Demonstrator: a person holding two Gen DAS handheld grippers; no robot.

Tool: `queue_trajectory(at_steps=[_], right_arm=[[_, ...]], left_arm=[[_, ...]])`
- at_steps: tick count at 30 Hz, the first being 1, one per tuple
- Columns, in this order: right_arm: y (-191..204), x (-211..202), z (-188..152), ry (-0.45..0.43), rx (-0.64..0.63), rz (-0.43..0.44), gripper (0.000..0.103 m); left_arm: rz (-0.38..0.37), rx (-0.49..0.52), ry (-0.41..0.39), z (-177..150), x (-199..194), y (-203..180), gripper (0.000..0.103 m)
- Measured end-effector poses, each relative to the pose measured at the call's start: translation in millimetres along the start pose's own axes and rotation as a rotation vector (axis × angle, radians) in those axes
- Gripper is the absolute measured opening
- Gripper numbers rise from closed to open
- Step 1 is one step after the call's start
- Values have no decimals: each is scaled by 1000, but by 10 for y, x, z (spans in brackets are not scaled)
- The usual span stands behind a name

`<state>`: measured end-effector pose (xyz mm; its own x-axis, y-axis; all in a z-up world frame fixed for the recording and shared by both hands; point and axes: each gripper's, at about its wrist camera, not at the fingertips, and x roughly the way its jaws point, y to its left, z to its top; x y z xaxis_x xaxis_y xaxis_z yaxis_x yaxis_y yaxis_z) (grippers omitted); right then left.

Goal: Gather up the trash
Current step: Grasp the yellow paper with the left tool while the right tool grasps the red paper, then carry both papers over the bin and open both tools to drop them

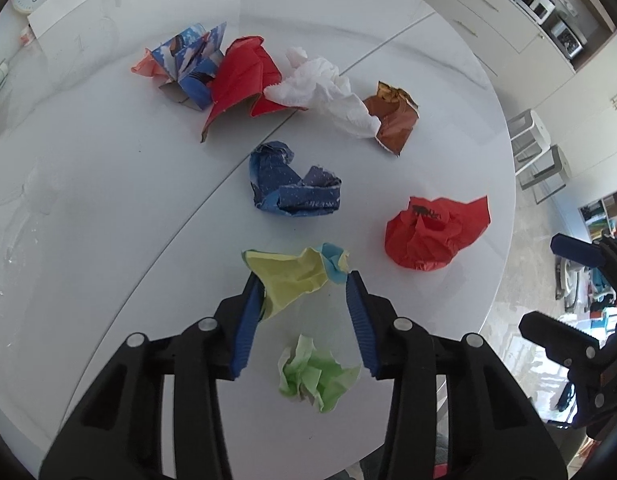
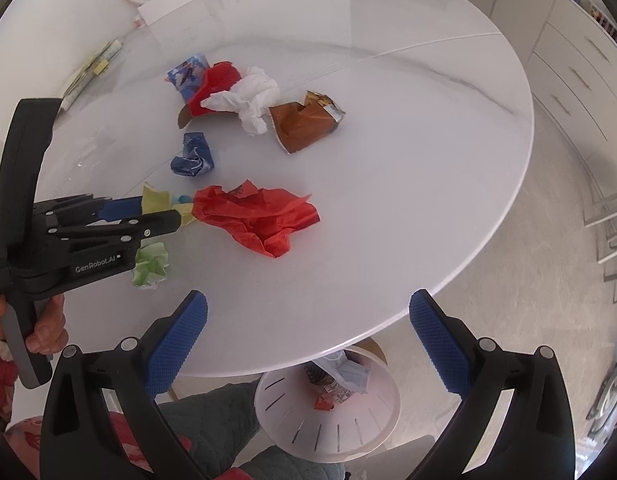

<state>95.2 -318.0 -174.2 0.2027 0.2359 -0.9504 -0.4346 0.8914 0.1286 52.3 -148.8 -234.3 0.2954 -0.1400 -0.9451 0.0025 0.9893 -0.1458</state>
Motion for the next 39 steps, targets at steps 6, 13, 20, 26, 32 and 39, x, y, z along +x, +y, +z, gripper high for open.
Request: queue_trajectory(at_steps=[6,13,20,26,32,39], right_arm=[[18,74,186,-1,-120,62,100],[250,393,455,25,-311,114,96],[363,653,500,92,-379,93,57],[130,380,371,64,-315,114,54],[-260,-74,-97,45,-284,111,55],[-715,-320,-824,101,-253,113,55]], left_arm=[[10,-57,-38,-10,-136,58,41],[21,-153,-67,-203,-465,204,41],[49,-181,-78,-403,-732,167,41],[3,-115,-59,-602,-852,-155,41],[-84,16,20,-905,-706,-785,42],[-172,73,179,-1396,-137,-1417,43]])
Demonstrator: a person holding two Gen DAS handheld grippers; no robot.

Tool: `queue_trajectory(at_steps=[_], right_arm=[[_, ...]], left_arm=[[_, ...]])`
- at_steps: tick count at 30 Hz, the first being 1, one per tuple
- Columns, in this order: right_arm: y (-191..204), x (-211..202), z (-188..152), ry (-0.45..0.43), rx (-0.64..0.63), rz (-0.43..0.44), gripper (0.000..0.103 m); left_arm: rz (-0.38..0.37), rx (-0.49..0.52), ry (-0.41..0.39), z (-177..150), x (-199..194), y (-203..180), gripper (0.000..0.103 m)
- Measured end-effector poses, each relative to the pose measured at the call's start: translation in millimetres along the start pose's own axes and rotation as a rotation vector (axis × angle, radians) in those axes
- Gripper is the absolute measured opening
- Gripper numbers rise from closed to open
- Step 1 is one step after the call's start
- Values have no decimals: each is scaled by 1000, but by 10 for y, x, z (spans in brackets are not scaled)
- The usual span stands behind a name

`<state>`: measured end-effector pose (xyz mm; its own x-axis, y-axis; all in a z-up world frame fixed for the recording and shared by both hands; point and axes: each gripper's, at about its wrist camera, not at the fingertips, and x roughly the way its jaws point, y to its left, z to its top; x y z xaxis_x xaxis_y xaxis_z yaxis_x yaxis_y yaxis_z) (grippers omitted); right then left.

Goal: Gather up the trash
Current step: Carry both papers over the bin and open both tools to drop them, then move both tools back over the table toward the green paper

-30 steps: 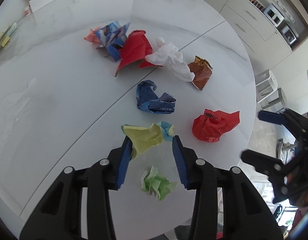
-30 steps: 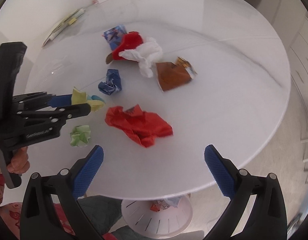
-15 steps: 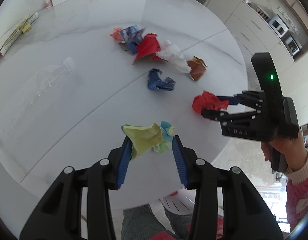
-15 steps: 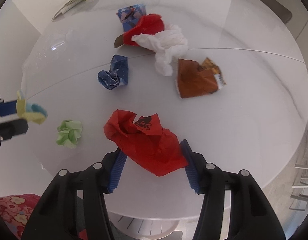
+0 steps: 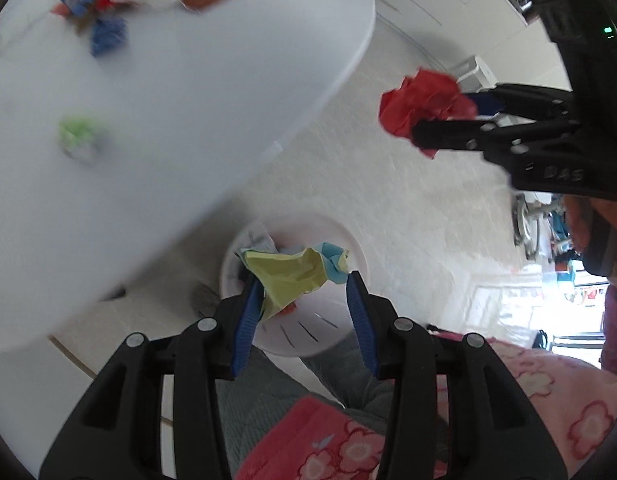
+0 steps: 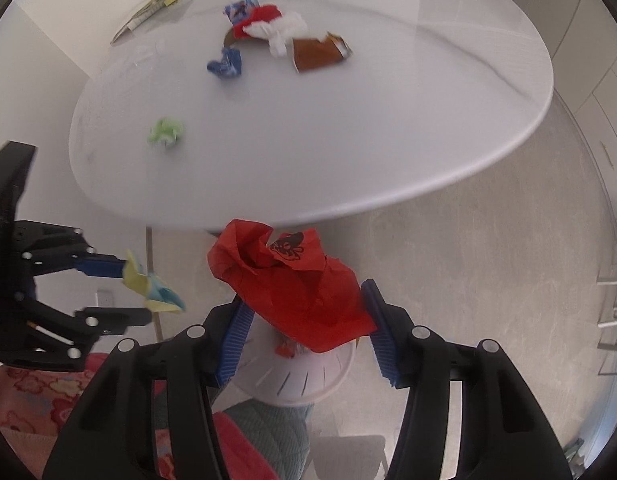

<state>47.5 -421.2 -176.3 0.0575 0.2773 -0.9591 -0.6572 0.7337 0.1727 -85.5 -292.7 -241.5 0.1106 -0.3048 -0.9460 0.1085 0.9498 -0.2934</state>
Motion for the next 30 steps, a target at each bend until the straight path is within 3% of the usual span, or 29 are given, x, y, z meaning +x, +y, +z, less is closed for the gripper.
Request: queue_trajectory(at_steps=[5,9,16,26,30], right_arm=[[-108,66,-346,49,8,20,55],[-131,127,-458,66,-6,44,55],[-63,226,-525,76,-43,72,56],[160,421,-630,127,-94,98,59],[283,536,-635,167,-107,87,85]], left_arm=[[-9,-4,92,-136,432,-231,48],[39,10,97,-183,489,-373,69],[123,-22,24,-138,216,-369,77],[260,-146,-155,-6,-533,66,83],[295,-183,-208,56,-728,255,89]])
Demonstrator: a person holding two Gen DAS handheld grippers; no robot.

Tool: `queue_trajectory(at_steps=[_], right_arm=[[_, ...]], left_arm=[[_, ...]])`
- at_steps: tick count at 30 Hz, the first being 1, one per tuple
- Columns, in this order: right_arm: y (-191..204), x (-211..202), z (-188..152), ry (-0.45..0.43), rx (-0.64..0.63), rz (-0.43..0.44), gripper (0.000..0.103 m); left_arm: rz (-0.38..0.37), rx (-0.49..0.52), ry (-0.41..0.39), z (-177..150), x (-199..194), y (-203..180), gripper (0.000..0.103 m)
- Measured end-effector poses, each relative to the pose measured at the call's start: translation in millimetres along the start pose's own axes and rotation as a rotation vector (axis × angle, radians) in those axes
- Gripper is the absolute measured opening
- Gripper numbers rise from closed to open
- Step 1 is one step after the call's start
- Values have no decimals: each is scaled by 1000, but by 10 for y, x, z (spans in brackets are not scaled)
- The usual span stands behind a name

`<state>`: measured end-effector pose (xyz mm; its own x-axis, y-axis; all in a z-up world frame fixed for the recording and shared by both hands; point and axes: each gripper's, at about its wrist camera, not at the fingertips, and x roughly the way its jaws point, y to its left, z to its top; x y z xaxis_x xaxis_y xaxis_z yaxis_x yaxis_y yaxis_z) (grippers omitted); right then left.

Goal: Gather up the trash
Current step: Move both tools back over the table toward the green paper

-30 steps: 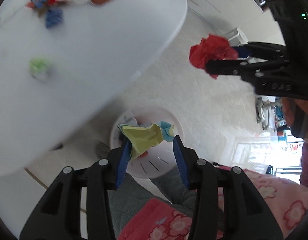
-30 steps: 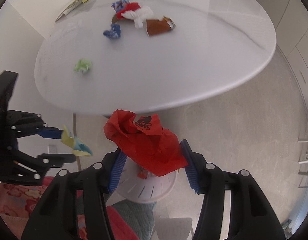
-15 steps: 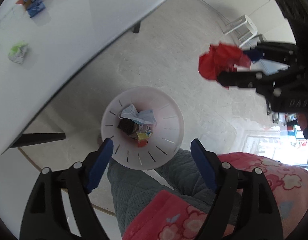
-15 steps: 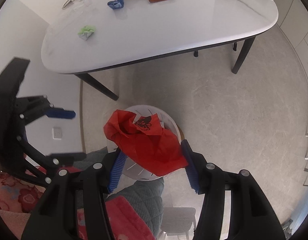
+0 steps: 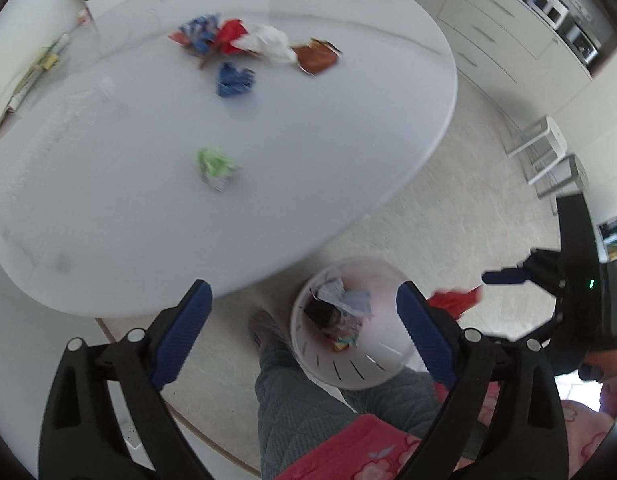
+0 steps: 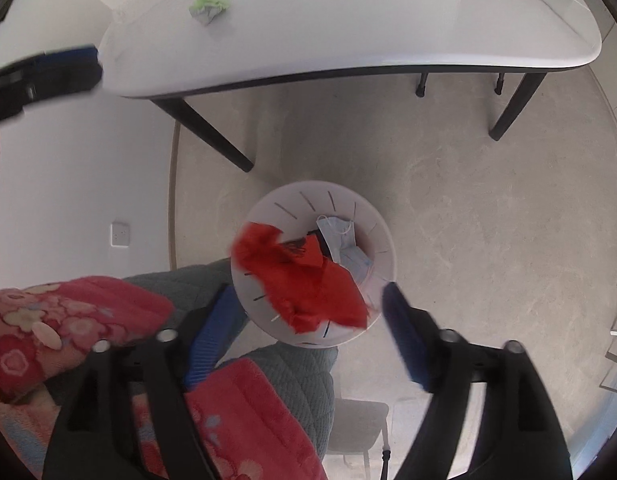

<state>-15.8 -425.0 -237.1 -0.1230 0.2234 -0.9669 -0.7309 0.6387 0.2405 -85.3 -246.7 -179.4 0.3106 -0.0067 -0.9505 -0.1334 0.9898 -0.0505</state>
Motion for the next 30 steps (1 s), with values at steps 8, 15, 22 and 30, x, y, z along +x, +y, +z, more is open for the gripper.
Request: queue_trajectory(at_steps=[8,15,22,30], right_arm=[[130,-180,199,-76,54,-65,97],[131,-465,446,-172,110,-126,100],[46,-671,687,-221,144,-168,100],[51,-755,893,-239,158,-182,100]], left_arm=[[18,-52,-32,185,57,324,89],[36,-62,-38,358,216,484,90],[67,-36,-43,487,460,574,86],[86,-44,17,595,813,621,65]])
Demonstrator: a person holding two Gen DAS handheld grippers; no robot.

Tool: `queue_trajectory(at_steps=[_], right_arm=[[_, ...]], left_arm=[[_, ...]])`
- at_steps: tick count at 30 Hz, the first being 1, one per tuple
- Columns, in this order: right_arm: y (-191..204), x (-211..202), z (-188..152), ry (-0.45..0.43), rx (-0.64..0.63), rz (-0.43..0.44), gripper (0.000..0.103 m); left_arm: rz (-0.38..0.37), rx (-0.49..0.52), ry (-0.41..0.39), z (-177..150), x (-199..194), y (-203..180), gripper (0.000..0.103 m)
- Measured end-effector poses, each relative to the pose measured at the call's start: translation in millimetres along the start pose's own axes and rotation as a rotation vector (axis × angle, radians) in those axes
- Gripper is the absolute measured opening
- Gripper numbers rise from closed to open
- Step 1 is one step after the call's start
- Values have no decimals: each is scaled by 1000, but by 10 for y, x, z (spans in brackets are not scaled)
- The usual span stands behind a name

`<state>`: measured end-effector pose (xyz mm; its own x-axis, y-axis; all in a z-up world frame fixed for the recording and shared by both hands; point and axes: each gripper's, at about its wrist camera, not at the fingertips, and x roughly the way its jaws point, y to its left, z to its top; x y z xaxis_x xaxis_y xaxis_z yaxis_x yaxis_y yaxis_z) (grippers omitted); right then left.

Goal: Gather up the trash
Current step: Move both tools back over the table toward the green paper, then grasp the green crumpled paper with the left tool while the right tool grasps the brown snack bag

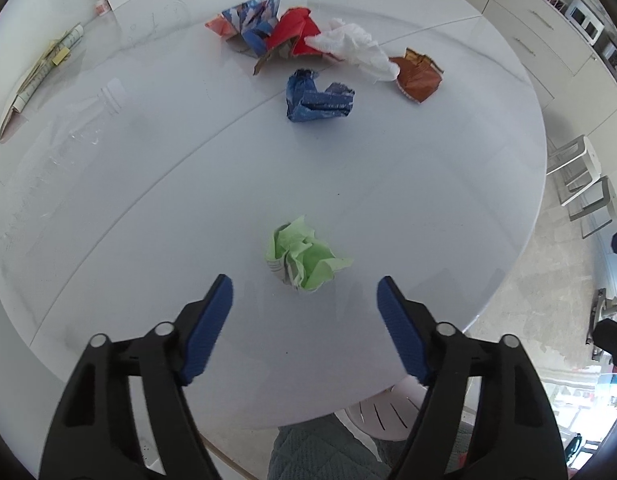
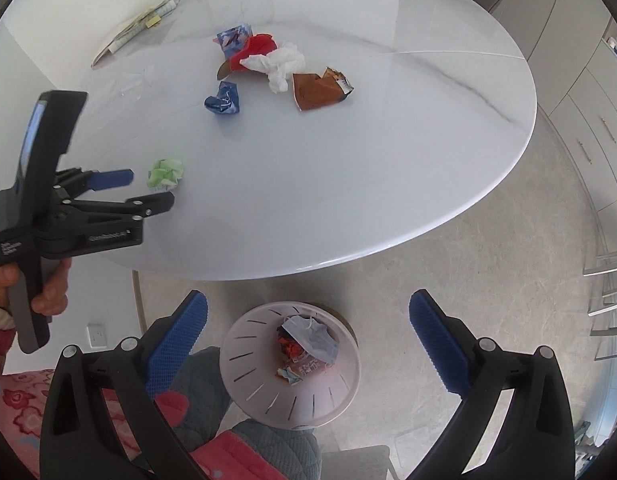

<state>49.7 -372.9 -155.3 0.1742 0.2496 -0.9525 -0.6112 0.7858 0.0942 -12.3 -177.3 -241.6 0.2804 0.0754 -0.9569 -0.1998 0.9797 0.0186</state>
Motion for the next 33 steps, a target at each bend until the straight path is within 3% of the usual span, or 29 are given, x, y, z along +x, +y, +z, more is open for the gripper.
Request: queue_trajectory(at_steps=[3,6,11,19,33], right_arm=[[-7,10,29,2,4,-5,100],[-10,13,48,4,6,-7,100],[-13,20,59,7,4,-8,100],[-23,117,223,6,-29,-14,100],[-121,855,1449,-22,-104,-17,100]], left_arm=[[-19,-7,30,26,113,-7,42],[-11,-10,11,44,142,-3,34],[-40,-33,3,76,166,64,30],[-57,-48,-40,76,-127,60,29],[-53,-46,-43,165,-525,72,29]])
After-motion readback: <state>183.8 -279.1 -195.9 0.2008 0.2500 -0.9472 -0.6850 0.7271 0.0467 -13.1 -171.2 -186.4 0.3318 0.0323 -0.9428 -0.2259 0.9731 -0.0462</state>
